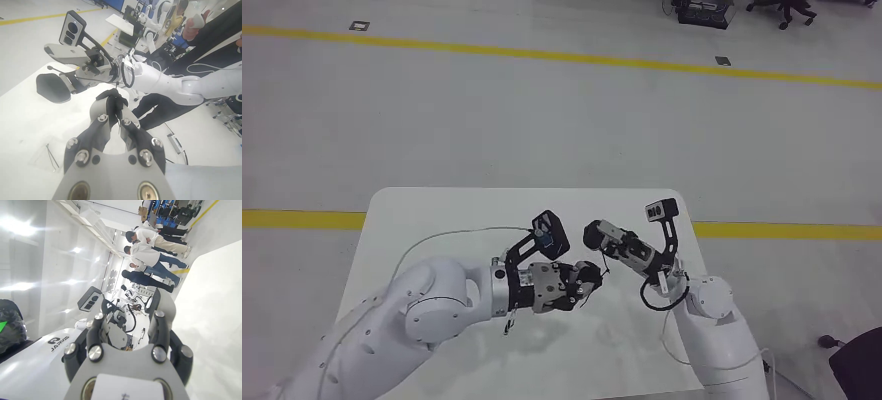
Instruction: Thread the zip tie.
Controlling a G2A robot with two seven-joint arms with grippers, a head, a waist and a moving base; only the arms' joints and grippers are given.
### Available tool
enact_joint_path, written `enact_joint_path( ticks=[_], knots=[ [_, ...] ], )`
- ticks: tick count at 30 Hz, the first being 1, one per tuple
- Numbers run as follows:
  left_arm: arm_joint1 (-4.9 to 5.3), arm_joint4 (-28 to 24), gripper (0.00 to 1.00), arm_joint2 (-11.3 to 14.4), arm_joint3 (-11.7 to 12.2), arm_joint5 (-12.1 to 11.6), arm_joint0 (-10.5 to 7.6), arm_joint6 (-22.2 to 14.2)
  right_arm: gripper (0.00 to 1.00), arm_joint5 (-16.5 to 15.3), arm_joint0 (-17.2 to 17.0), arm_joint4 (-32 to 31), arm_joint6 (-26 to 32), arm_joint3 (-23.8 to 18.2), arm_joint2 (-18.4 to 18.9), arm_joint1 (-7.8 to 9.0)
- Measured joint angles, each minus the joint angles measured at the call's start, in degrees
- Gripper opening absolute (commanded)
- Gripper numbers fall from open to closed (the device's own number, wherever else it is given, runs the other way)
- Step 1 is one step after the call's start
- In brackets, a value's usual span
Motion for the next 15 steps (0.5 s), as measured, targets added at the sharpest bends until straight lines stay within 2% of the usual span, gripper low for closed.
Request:
enact_joint_path(
  ticks=[7,9,15],
  knots=[
    [0.29,-0.1,0.00,0.3,-0.2,0.0,0.05,0.0,0.11,0.0,-0.3,0.2,0.7,-0.3,0.1,-0.10],
    [0.36,0.0,0.00,0.4,-0.2,0.0,0.03,0.0,0.00,0.0,-0.5,0.3,0.8,-0.5,0.2,-0.12],
    [0.55,0.2,0.00,0.5,-0.2,0.0,-0.02,0.2,0.00,0.0,-1.1,0.8,0.9,-1.4,0.7,-0.22]
  ],
)
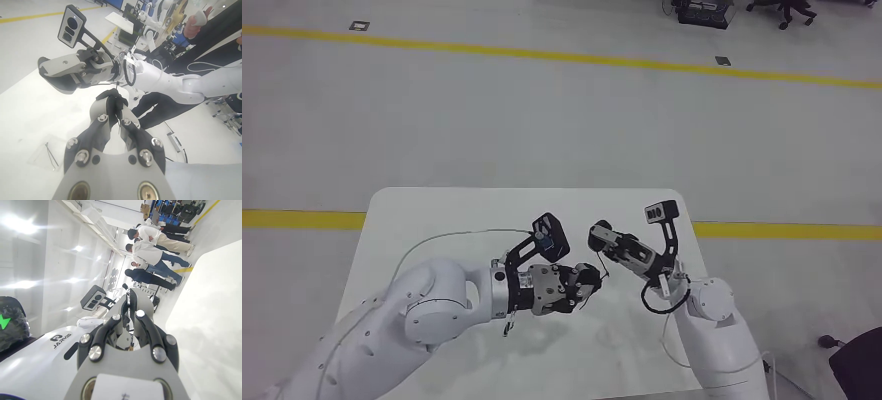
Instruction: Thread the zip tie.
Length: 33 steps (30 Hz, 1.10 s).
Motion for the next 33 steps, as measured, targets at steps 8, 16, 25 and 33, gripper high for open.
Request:
enact_joint_path(
  ticks=[8,16,25,33],
  knots=[
    [0.22,0.4,0.00,0.1,-0.2,0.0,0.10,0.2,0.00,0.0,-0.9,1.2,0.3,-1.2,0.7,-0.26],
    [0.38,1.1,0.00,0.0,-0.5,0.5,0.60,0.9,0.00,0.0,-1.6,2.5,1.3,-2.3,1.7,-0.56],
    [0.47,0.9,0.00,0.0,-0.9,0.8,0.77,1.3,0.00,0.0,-2.4,-0.9,0.3,-3.8,3.0,-1.06],
    [0.55,1.6,0.00,0.2,-1.0,1.7,0.79,0.8,0.00,0.0,-3.1,-1.8,1.8,-5.1,3.6,-1.62]
  ],
)
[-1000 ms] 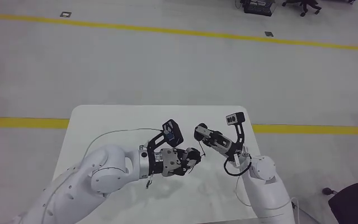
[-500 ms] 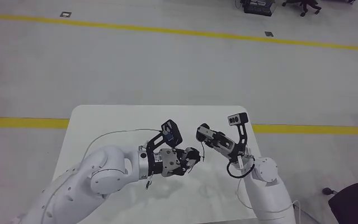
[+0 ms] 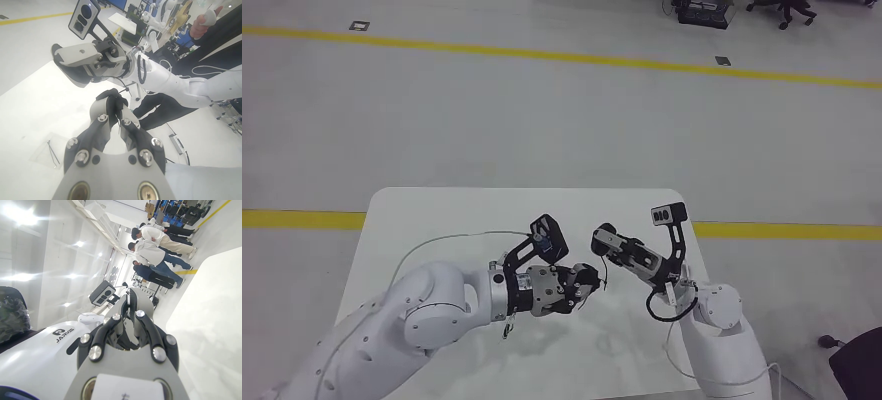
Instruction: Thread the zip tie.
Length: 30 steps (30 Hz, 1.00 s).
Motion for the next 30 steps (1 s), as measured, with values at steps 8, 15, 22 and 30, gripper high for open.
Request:
enact_joint_path(
  ticks=[8,15,22,30],
  knots=[
    [0.05,1.4,0.00,0.0,-0.4,0.7,0.18,1.0,1.00,0.0,-0.3,-0.3,0.9,-0.2,0.5,-0.57],
    [0.12,3.5,0.00,-0.1,-0.6,1.0,0.42,2.3,1.00,0.0,-0.9,0.0,0.1,-0.3,1.0,-0.97],
    [0.11,9.6,0.00,-0.9,-0.5,3.6,0.46,6.0,1.00,0.0,-2.3,0.9,-0.4,0.0,2.6,-1.12],
    [-0.31,24.8,0.00,-0.1,-0.8,13.1,0.55,10.1,1.00,0.4,-5.1,5.3,-2.0,0.6,3.2,-1.30]
  ],
)
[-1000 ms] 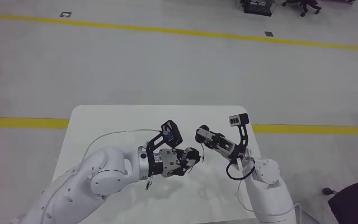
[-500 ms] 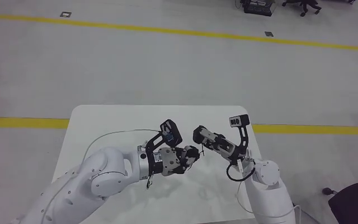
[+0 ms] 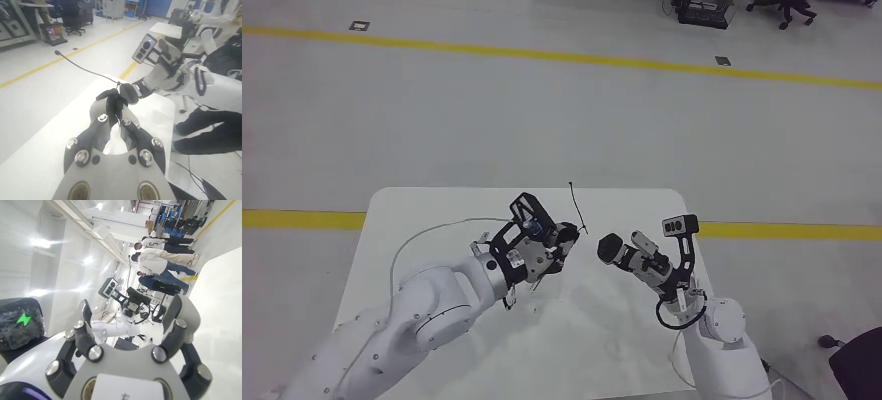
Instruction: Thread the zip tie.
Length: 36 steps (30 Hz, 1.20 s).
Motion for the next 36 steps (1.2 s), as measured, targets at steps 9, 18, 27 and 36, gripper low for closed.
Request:
enact_joint_path(
  ticks=[9,18,27,36],
  knots=[
    [-0.14,0.8,0.00,0.5,0.4,0.2,0.43,1.2,1.00,1.9,0.1,2.5,-1.2,0.2,-1.2,-0.19],
    [-0.96,10.2,0.00,3.2,0.7,4.9,0.83,3.6,1.00,7.0,1.9,16.2,-1.9,2.6,-4.7,-0.95],
    [-1.11,12.0,0.00,3.6,1.0,4.6,0.99,4.2,1.00,7.3,2.2,16.5,-1.6,2.3,-4.7,-0.95],
    [-1.66,13.8,0.00,3.6,1.3,5.0,1.16,4.8,0.91,8.5,3.6,20.0,-3.0,2.0,-7.6,-1.56]
  ],
)
